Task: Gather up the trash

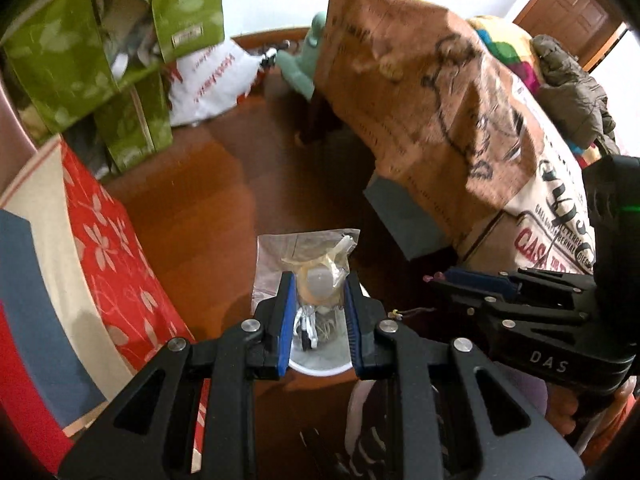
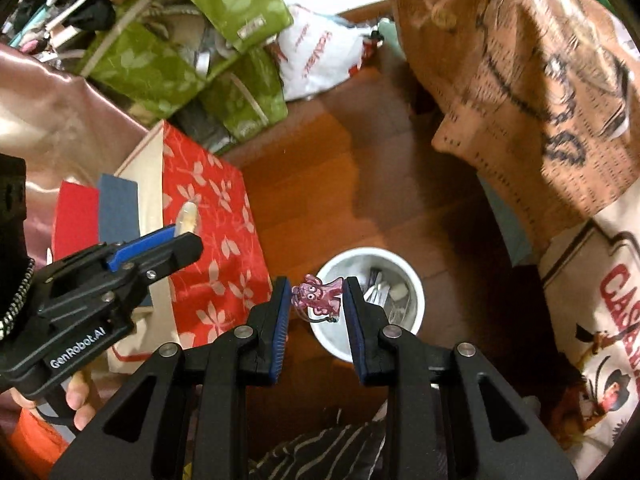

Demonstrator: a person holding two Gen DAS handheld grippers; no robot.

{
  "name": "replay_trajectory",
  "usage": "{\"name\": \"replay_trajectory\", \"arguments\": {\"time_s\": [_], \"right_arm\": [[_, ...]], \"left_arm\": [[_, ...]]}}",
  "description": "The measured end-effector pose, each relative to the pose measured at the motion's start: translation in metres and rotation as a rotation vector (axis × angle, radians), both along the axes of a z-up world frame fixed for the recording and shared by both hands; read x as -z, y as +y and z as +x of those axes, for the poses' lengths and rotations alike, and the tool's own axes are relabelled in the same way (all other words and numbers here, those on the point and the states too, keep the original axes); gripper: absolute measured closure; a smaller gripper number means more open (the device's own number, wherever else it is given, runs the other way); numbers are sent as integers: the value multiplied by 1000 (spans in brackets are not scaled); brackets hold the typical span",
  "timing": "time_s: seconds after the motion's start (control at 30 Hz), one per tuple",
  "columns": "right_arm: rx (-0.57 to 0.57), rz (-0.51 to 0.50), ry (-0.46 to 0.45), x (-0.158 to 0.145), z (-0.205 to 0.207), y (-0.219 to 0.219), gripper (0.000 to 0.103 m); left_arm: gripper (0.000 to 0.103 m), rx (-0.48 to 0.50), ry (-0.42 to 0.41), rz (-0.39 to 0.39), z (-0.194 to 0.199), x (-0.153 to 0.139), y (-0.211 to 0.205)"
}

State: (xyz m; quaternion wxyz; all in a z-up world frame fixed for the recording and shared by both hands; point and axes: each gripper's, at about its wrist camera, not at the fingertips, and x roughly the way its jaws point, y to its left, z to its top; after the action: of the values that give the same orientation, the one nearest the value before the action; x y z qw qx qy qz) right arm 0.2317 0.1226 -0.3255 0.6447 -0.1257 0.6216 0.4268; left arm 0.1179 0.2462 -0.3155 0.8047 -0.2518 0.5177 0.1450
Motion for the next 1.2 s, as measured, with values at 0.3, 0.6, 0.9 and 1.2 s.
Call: {"name": "replay_trajectory", "arguments": {"time_s": [0.3,0.6,0.9,1.2], "right_arm": [[21,-35,14,5,5,-9,58],[48,-10,-53,-18,9,-27,57],[93,46,-125,-56,9,-53,57],[200,180,-318,-150,-15,-102,57]], "left_arm": [[81,43,53,-76,9,29,-13],[81,113,75,-143,26,39,-34],[78,132,56,-101,29,7,-44],[78,153,-170,50,15,-112,-71]]}}
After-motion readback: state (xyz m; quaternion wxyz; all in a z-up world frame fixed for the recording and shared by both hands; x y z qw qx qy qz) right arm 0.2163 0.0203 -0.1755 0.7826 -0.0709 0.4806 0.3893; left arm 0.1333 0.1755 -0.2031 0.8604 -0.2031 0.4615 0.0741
